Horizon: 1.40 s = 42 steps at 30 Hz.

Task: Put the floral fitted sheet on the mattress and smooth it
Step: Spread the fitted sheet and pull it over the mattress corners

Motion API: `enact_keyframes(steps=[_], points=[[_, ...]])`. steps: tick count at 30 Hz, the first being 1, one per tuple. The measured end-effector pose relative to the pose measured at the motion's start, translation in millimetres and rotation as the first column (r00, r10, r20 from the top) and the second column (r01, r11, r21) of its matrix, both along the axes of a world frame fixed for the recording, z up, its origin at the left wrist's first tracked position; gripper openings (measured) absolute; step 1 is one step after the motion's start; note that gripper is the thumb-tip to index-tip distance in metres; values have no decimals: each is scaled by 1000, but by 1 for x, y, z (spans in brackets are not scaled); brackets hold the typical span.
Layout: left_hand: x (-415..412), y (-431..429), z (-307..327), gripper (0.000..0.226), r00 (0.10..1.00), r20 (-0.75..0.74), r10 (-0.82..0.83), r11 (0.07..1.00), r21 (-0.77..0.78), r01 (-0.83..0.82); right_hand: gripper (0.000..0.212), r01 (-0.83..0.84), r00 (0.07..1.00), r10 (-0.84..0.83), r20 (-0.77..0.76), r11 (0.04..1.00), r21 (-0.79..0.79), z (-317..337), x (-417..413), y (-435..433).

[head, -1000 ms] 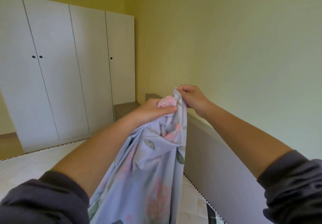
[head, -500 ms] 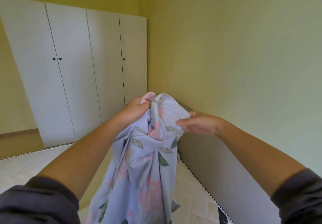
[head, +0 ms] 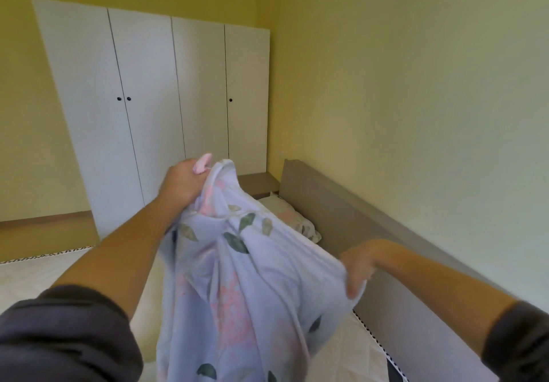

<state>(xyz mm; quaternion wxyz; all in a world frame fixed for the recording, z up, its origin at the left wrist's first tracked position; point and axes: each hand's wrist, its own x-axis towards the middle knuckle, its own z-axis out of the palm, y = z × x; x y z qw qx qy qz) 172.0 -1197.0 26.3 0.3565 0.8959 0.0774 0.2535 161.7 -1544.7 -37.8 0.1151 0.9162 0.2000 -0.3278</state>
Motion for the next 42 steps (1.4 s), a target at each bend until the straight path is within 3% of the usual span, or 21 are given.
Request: enact_keyframes(steps=[1, 2, 3, 5, 7, 8, 9, 12, 14, 17, 20, 22, 24, 27, 30, 32, 35, 37, 38, 40, 42], points=[[-2, 15, -4, 31, 992, -32, 125, 970, 213, -115, 19, 20, 999, -19, 33, 1000, -11, 4, 3, -12], [-3, 26, -8, 30, 976, -52, 210, 907, 384, -174, 14, 67, 994, -74, 78, 994, 91, 10, 7, -24], [-4, 30, -11, 28, 969, -76, 235, 858, 485, -170, 11, 133, 978, -173, 116, 948, 290, 16, 12, -32], [-3, 20, -13, 40, 977, -155, 145, 847, 529, -42, 12, 151, 924, -357, 140, 674, 723, 34, 18, -30], [-3, -11, -10, 60, 967, -224, -120, 894, 399, 203, 18, 148, 908, -419, 15, 354, 923, 55, 18, -5], [-4, -31, -7, 65, 934, -229, -275, 898, 286, 334, 19, 151, 912, -408, -33, 260, 954, 62, 16, 10], [-7, -51, -4, 67, 888, -212, -408, 876, 184, 446, 20, 124, 923, -385, -28, 228, 966, 68, 13, 23], [-10, -93, -3, 42, 757, -152, -635, 754, 88, 651, 24, -60, 931, -327, 161, 298, 953, 80, 3, 45], [-6, -106, -9, 23, 707, -133, -695, 710, 30, 703, 25, -115, 929, -309, 205, 285, 952, 81, -1, 45], [-1, -113, -17, 7, 698, -91, -710, 704, -123, 699, 25, -97, 931, -339, 136, 129, 987, 77, -3, 37], [3, -112, -10, 8, 722, -7, -692, 718, -104, 688, 19, 17, 936, -346, -62, -131, 991, 64, -5, 27], [4, -108, -1, 9, 756, 67, -651, 752, -78, 654, 22, 188, 956, -188, -226, -201, 961, 51, -5, 23], [2, -106, 4, 9, 768, 113, -630, 770, -39, 637, 24, 334, 941, -39, -336, -60, 941, 39, -6, 20], [-3, -104, 2, 15, 792, 128, -597, 799, 9, 601, 28, 355, 929, -47, -366, 385, 852, 30, -5, 17], [1, -86, -4, 15, 895, 127, -427, 904, 44, 425, 36, 264, 957, -142, -253, 789, 554, 23, 0, 13], [6, -68, -7, 18, 952, 130, -277, 961, 20, 277, 29, 192, 971, -141, -192, 938, 287, 18, 1, 9], [12, -46, -6, 18, 979, 176, -100, 995, -5, 103, 26, 111, 989, -120, -82, 988, -107, 4, 3, 4], [16, -30, -4, 22, 982, 182, 51, 998, 20, -56, 21, 137, 985, -158, -64, 957, -254, -2, 2, -7], [17, -19, -4, 24, 977, 169, 129, 991, 13, -133, 31, 167, 981, -188, -46, 943, -289, -2, 2, -17], [17, 1, -7, 28, 974, 121, 191, 981, 8, -194, 44, 268, 963, -267, 27, 952, -147, 5, 4, -38], [16, 5, -12, 29, 990, 56, 129, 988, 81, -133, 41, 304, 931, -336, 140, 929, 212, 16, 10, -55]])
